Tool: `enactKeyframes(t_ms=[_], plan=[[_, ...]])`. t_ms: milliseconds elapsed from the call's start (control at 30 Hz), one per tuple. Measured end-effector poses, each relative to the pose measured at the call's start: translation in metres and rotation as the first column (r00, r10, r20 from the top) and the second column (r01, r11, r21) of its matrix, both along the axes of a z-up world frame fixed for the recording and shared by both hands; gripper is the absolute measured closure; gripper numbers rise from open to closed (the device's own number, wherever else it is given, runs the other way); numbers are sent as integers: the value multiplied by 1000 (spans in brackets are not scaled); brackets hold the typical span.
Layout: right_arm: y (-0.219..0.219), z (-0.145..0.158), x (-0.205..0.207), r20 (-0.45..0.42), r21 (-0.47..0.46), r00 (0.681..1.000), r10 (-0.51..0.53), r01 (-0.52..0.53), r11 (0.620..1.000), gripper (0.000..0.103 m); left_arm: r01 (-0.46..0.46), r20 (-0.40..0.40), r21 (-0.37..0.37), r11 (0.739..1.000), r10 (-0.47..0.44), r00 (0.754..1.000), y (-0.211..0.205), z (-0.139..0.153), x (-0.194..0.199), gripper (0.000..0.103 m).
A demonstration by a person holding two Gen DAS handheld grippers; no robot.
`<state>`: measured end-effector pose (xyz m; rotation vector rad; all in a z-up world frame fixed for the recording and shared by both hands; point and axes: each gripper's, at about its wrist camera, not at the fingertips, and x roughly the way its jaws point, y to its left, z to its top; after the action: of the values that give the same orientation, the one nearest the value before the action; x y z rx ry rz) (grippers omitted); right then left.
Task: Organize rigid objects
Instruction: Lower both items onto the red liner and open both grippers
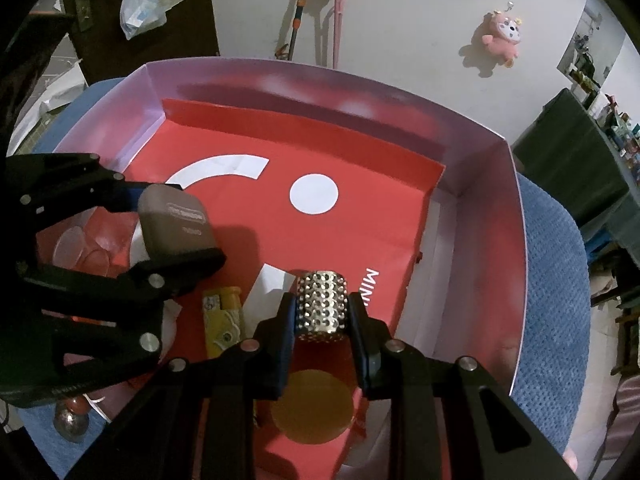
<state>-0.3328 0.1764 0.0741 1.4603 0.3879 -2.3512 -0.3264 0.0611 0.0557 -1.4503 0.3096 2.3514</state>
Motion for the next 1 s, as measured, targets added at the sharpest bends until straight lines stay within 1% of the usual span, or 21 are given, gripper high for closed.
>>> enactKeyframes(t_ms=[400,767,833,867,900,1000], plan=[[-4,-2,2,-2,2,1000,-5,5,1000,75,-2,15,-2,1000,2,1000,4,0,3,54],[-3,-3,2,0,1,1000,-4,4,1000,75,-21,50,12,1000,20,999,-2,-6,9,53],[-2,-4,2,2,-1,1000,-3,3,1000,72,-21,53,22,1000,20,998,-5,-5,9,49],[-2,-4,3,3,-4,1000,-2,2,1000,69,-21,47,28,999,20,999,-6,-4,9,45],[-3,-3,3,3,-2,1000,1,-1,1000,68,-21,41,31,999,20,999,-8,-3,9,42],[0,-2,4,-1,7,1000,5,-5,1000,68,-17,29,40,999,16,999,-7,1,9,41]])
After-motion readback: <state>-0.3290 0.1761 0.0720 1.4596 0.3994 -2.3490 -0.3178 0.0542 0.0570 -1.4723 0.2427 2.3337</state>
